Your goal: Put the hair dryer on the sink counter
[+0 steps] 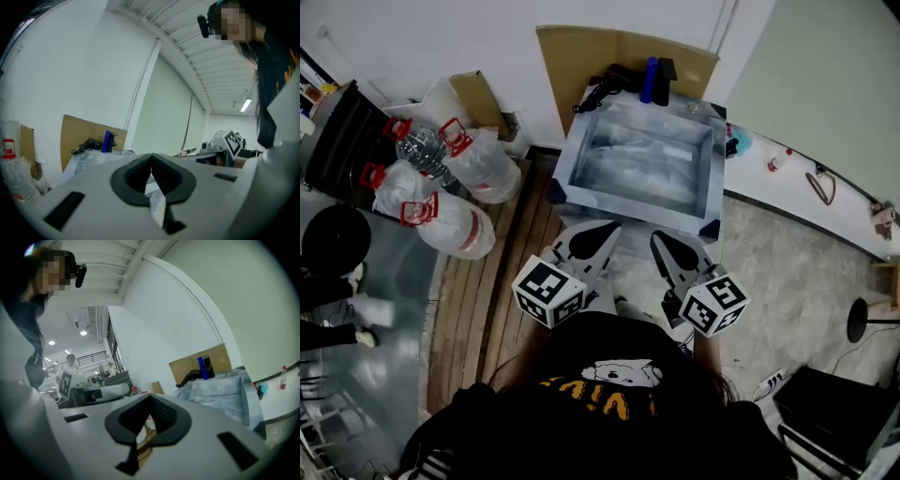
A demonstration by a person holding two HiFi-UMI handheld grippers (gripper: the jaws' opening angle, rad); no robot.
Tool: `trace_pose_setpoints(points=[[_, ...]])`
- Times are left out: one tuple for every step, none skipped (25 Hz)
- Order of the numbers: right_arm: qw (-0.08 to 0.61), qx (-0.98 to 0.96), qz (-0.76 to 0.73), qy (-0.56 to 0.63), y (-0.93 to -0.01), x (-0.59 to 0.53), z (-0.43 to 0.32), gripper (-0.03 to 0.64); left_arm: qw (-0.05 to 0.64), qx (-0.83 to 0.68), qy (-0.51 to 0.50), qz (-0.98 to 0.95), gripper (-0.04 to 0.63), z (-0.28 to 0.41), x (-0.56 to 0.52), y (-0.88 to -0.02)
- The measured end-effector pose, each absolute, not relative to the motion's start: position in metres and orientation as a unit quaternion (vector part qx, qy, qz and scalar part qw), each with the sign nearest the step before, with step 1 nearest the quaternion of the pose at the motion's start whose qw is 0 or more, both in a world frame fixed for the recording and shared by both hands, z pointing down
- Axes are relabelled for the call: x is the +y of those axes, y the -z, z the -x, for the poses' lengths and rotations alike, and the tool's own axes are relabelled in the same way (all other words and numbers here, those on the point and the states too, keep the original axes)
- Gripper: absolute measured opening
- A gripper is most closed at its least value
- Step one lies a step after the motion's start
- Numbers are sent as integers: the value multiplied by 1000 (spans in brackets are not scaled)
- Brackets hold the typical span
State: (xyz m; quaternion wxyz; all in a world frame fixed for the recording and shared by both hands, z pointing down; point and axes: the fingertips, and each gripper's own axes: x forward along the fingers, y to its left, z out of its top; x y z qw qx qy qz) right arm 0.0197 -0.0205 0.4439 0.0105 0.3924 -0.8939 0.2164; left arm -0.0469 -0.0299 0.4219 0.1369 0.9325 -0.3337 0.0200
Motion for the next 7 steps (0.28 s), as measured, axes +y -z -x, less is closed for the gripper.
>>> trace_pose_setpoints(points=[[11,-894,-392,-216,-444,-20,-19,5,136,-333,-20,-933,6,47,-29,-422],[11,-894,-393,-217,-445,-19,-19,5,136,-333,-20,-933,6,48,-29,-422],[11,-893,-393,-217,-446,-19,-18,5,136,-333,-20,-933,6,49,-28,-423],[11,-893,-394,-217,-446,-19,-18,5,136,-332,-21,-933,6,49,-28,-423],[10,-893,-394,-217,-446,-19,-17,5,136,-332,-21,-933,6,50,-27,-423],[10,-893,-394,-217,-445,-19,-17,5,136,-332,-21,-933,6,50,-27,-423],[10,-893,-394,-217,-445,-19,-16,5,136,-332,-22,-933,6,50,-27,-423]])
